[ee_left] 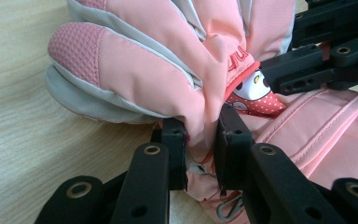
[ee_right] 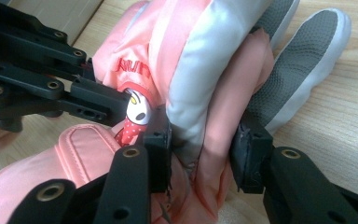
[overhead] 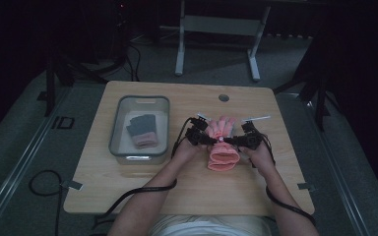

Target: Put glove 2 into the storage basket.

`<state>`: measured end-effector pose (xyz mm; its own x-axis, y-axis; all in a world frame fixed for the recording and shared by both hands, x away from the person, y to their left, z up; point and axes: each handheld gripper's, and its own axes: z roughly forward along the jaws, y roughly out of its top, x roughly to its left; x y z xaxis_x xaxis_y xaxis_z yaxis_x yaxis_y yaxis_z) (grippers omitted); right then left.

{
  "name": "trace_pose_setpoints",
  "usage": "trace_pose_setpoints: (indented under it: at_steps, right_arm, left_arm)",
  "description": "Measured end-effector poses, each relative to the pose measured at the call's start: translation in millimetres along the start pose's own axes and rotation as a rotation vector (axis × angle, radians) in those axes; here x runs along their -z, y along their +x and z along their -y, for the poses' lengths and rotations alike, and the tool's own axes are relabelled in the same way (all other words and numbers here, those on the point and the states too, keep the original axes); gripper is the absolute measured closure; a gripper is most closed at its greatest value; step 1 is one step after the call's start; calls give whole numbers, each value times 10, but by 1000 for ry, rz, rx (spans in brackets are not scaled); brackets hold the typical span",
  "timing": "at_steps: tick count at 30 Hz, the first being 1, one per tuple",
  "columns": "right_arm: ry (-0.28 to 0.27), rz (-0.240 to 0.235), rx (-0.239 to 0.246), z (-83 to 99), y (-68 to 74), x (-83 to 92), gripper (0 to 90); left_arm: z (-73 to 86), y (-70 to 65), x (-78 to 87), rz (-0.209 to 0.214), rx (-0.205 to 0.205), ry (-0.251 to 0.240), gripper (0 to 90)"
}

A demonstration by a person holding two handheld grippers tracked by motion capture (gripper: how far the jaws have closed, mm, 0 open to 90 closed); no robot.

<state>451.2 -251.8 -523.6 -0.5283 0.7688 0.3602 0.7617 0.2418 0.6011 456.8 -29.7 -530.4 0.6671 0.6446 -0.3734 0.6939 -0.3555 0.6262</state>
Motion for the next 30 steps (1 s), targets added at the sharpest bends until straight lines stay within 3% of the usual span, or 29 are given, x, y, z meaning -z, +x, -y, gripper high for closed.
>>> trace_pose_setpoints:
  at_steps: [4, 6, 10, 20, 30]
  right_arm:
    - [-10, -12, 3, -12, 10, 12, 639]
    - [-30, -30, 1, -30, 39, 55, 640]
    - [-57, -34, 25, -97, 120, 134, 641]
    - [-110, -58, 83, -355, 319, 312, 640]
    - [-148, -84, 151, -699, 609, 385, 639]
  left_arm:
    - [-19, -36, 66, -15, -15, -7, 772]
    - [-50, -83, 159, -24, -46, -18, 773]
    - [-114, -151, 310, -52, -69, -38, 773]
    - [-264, -244, 690, -93, -86, -92, 776]
    - [-372, -223, 1138, -150, -88, -142, 777]
